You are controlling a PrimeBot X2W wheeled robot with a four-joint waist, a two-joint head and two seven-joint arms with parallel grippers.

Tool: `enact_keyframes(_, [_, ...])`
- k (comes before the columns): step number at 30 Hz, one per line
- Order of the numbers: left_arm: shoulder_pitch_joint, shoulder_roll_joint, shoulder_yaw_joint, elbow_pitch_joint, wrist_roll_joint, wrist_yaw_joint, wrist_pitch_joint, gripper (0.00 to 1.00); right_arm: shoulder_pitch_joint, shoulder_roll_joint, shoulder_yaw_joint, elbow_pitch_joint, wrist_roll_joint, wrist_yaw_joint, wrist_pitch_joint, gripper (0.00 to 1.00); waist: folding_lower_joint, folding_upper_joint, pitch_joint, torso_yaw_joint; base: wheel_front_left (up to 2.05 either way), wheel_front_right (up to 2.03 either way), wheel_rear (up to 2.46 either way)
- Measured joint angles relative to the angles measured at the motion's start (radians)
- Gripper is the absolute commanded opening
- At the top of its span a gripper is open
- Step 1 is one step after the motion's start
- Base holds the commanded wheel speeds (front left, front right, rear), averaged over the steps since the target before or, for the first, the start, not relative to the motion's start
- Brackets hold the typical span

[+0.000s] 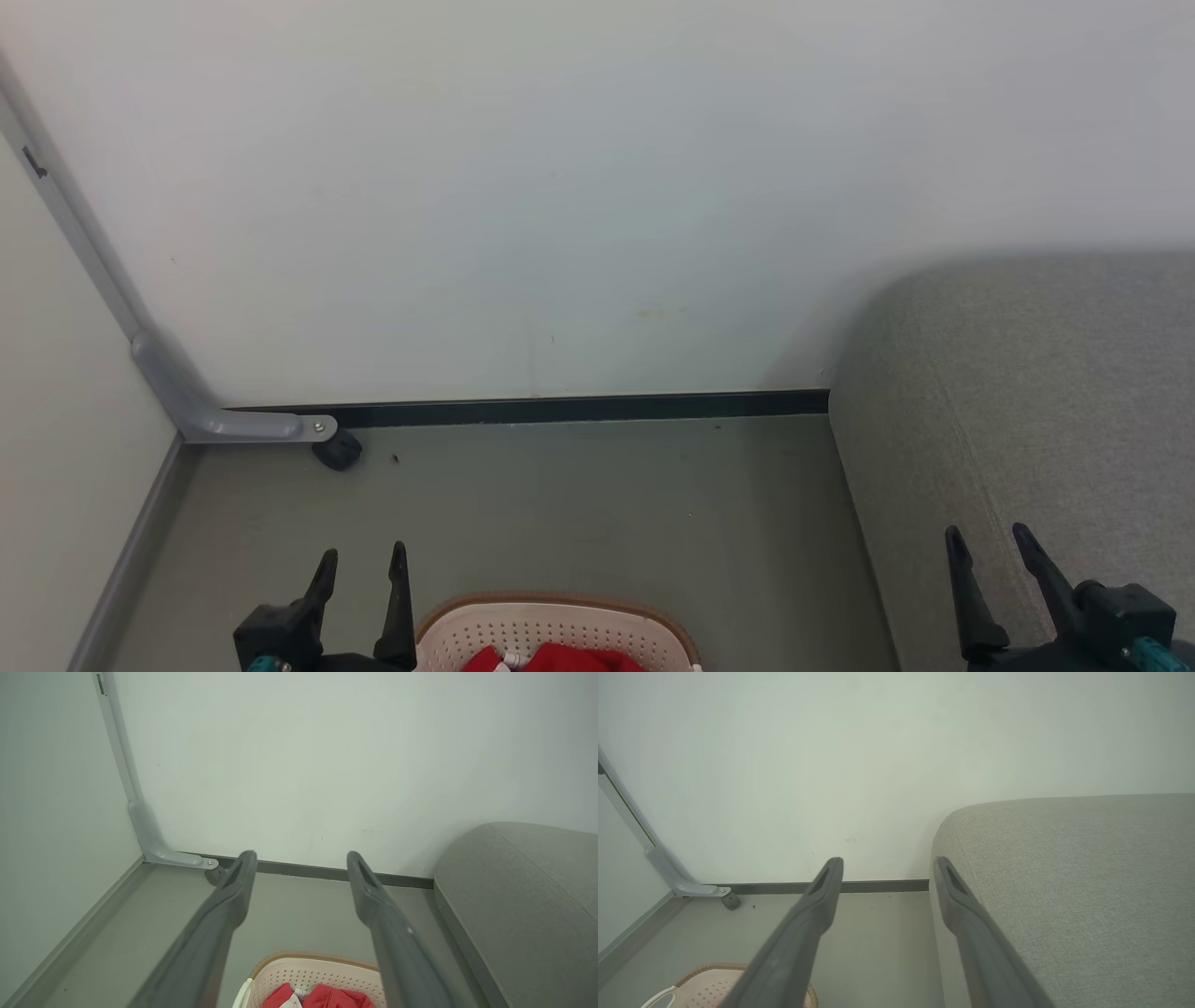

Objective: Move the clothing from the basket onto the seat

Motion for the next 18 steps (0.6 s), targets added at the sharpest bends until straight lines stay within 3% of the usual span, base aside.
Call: enact_keyframes(18, [-0.015, -0.012, -0.034, 0.061, 0.0, -0.002, 0.0, 1.0, 0.002, -0.021, -0.014, -0.063, -0.025, -0.002, -0.001, 1.0, 0.0, 0.0, 0.051, -0.005, 0.0, 0.0, 0.0])
